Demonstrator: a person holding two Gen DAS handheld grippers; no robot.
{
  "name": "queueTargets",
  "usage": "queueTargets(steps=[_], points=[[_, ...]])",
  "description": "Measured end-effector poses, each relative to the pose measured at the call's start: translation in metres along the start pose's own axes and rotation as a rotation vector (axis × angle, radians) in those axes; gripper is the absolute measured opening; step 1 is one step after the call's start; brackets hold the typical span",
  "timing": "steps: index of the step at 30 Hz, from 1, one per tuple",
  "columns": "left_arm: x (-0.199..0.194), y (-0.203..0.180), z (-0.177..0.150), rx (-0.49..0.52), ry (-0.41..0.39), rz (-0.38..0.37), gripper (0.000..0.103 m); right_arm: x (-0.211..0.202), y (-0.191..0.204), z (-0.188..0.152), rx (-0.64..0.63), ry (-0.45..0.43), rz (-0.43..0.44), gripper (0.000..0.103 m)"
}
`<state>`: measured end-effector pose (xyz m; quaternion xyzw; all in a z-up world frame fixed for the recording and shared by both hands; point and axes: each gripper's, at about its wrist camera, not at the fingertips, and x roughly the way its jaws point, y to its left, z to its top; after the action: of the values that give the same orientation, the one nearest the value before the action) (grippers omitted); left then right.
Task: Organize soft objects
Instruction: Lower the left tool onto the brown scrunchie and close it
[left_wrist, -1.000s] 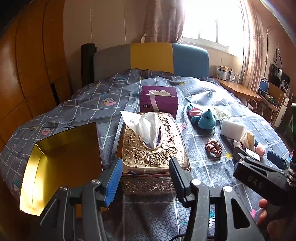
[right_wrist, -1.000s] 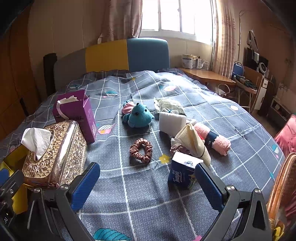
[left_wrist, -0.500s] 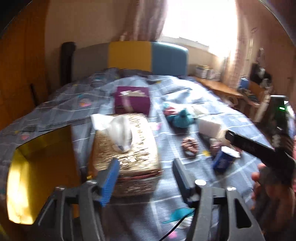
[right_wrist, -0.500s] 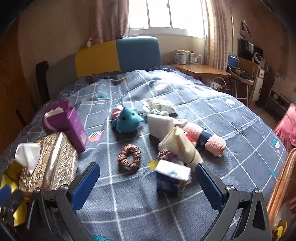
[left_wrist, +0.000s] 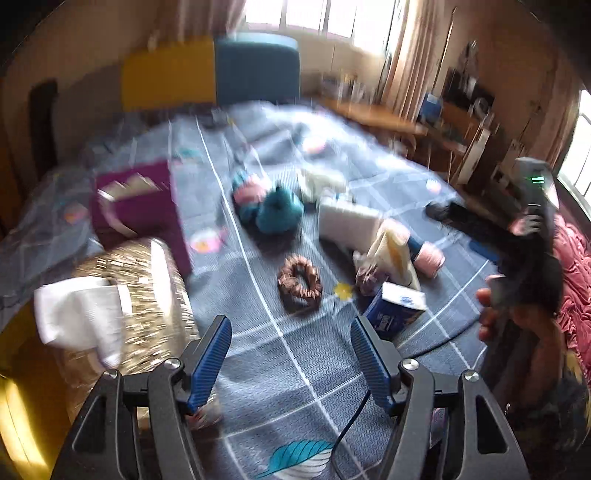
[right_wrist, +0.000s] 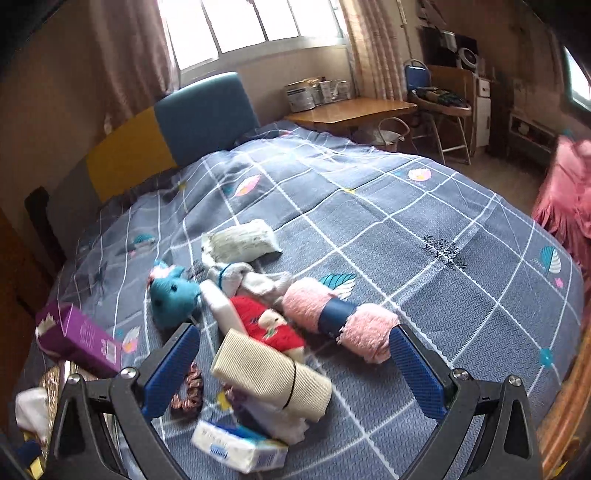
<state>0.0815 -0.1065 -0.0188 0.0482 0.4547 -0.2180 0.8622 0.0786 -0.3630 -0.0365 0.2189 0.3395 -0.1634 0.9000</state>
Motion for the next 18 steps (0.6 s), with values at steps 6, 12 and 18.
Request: queueTargets(steps=[6,12,18], points=[[0.057,-0.008,0.019,-0.029,0.104,-0.022,0.068,0.001,-0.002,0.0,0.004,0.0,0.04,0.103],[0.1,-0.015,0.03,0.002,0.154,0.021,0.068,0.008,-0.001,-0.002,0.012,0.047,0.102,0.103],[0.145,-0.011,0.037,-0.029,0.205,0.04,0.068,0.014,-0.01,-0.002,0.058,0.078,0.118,0.103]])
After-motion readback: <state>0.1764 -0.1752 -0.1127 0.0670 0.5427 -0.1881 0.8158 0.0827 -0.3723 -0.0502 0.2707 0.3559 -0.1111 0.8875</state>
